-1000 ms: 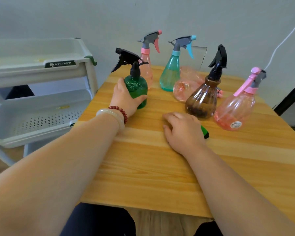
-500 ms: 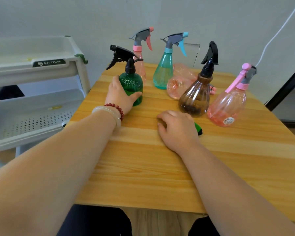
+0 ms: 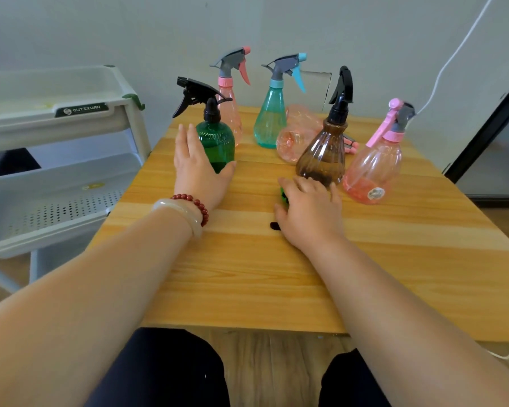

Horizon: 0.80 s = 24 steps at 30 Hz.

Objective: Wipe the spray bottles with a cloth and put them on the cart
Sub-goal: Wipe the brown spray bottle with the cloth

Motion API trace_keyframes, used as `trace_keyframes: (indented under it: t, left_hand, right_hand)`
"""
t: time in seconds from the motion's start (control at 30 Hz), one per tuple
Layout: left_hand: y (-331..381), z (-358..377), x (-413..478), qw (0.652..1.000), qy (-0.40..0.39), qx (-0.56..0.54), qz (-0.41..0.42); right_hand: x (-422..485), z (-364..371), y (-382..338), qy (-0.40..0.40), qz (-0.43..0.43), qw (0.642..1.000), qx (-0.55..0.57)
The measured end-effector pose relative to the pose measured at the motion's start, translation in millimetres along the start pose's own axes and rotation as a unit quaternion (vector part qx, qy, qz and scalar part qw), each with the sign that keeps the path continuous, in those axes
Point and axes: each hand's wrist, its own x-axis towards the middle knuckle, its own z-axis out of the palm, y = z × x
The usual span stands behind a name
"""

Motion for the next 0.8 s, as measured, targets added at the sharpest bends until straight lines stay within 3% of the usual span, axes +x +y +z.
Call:
trace_keyframes:
  t: [0.13, 0.5, 0.8]
  left_hand:
    - [9, -2, -22, 0.997, -0.025, -0.019, 0.069]
    - [51, 37, -49, 0.98, -0.17, -0.034, 0.097]
    - [102, 85, -15, 0.977, -0.147, -0.077, 0.137]
  right_hand:
    - [-13, -5, 19, -0.061, 0.034, 0.998, -0.003]
    - [-29, -23, 59, -0.005, 0.145, 0.987, 0.066]
    - [-25, -14, 70, 0.03, 0.136, 0.987, 0.085]
